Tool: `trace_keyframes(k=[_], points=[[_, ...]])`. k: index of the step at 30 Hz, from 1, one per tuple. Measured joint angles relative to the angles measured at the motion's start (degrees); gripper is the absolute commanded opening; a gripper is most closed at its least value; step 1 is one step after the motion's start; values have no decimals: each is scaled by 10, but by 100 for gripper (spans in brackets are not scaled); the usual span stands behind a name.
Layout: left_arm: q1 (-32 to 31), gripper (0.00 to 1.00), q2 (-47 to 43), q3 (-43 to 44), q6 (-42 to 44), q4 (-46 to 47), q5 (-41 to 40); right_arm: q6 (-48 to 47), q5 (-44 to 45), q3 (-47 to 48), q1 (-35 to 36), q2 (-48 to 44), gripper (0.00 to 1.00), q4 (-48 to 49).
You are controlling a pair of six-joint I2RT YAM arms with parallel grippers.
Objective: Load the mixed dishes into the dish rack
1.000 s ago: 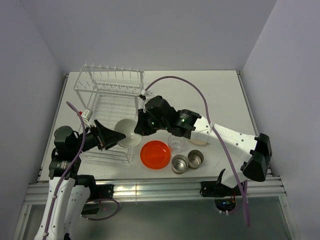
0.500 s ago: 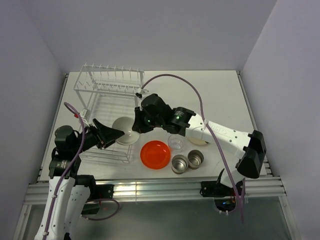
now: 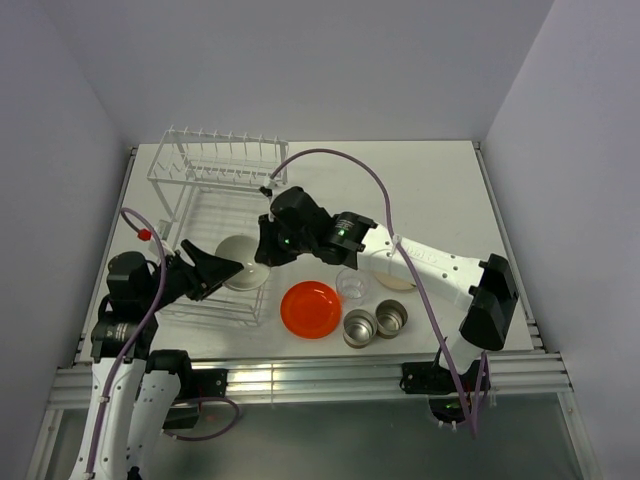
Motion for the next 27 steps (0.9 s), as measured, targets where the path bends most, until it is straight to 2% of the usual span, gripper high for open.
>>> trace_keyframes(k=[2, 8, 14, 15, 19, 27], points=[[0, 0, 0, 7, 5, -9, -5, 0, -1, 0, 0, 0, 17, 5], [0, 0, -14, 8, 8, -18, -14, 0, -5, 0, -2, 0, 38, 22], [-1, 0, -25, 8, 8, -23, -15, 4, -21, -13, -12, -1, 51, 53], [-1, 0, -26, 8, 8, -24, -15, 4, -24, -19, -14, -2, 57, 59], [-1, 0, -26, 8, 8, -24, -15, 7, -37, -41, -23, -6, 60, 72], [-1, 0, -26, 14, 24, -57, -39, 7, -45, -60, -31, -30, 73, 89]])
